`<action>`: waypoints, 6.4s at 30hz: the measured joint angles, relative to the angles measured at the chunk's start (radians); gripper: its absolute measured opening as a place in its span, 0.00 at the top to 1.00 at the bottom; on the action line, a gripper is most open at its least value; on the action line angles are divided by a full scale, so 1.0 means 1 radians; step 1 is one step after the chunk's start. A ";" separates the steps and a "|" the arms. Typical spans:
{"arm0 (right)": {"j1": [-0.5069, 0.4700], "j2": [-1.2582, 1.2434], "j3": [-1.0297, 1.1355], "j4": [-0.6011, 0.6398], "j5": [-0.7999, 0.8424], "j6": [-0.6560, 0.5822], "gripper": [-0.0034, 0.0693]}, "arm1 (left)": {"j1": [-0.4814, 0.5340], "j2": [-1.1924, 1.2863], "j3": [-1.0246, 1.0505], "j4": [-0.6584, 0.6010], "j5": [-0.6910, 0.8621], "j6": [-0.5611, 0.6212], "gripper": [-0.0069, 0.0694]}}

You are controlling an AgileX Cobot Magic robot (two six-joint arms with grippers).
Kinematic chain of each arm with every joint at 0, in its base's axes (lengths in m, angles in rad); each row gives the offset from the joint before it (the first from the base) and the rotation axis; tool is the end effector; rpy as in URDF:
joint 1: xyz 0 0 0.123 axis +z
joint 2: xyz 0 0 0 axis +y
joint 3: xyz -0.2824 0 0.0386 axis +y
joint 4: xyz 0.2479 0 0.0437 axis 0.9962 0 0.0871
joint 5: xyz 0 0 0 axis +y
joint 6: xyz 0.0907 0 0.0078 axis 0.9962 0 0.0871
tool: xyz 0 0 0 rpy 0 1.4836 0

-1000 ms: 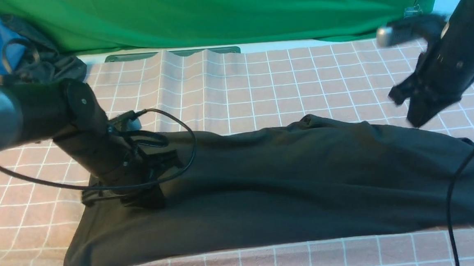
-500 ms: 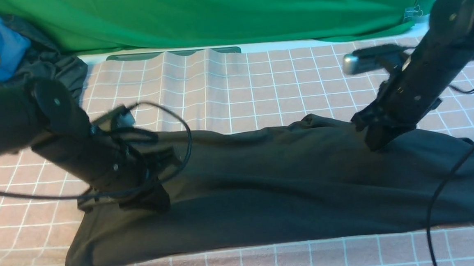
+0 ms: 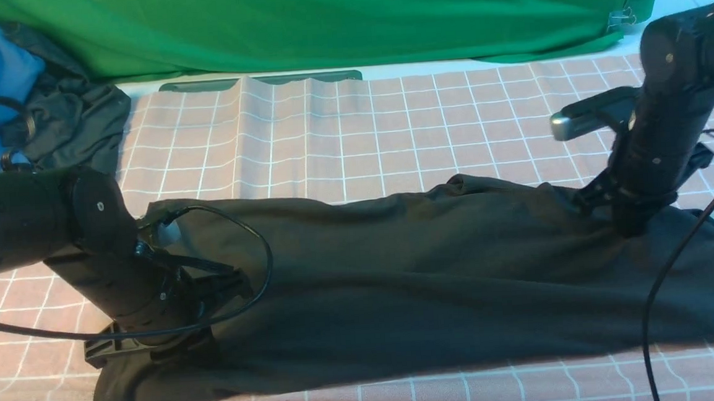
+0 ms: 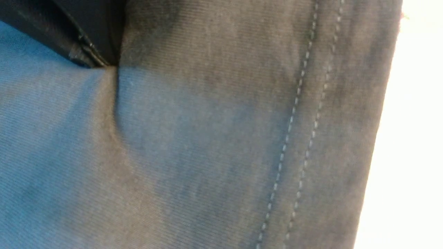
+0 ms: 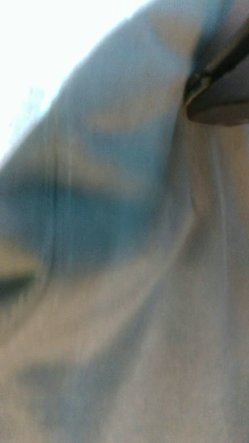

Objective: Fold a long-sleeved shirt over a pink coffee tablecloth.

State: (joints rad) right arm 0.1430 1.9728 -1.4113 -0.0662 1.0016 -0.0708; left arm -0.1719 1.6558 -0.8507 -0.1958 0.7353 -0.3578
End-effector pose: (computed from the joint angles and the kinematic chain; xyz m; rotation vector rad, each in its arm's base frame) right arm 0.3845 0.0502 0.1823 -0.3747 3.0205 -0.0822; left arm 0.2709 -0.0591 0.1631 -0.4921 3.0148 -0.2534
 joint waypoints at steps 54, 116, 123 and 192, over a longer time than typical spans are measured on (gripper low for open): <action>-0.245 0.030 -0.148 0.108 0.038 -0.216 0.87 | 0.003 -0.247 0.000 0.050 0.072 0.050 0.89; -0.340 -0.209 -0.013 -0.010 0.201 -0.044 0.81 | 0.003 -0.503 0.000 0.079 0.140 0.085 0.89; -0.292 -0.332 -0.137 0.140 0.217 -0.022 0.81 | 0.003 -0.599 0.000 0.084 0.136 0.075 0.89; 0.488 0.083 -0.543 0.465 0.033 -0.058 0.80 | 0.003 -0.583 -0.001 0.011 0.078 -0.001 0.89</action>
State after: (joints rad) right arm 0.6306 2.0553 -1.9542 0.3991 1.0346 -0.1288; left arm -0.1689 1.0731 -0.8517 -0.1852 0.8135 -0.3588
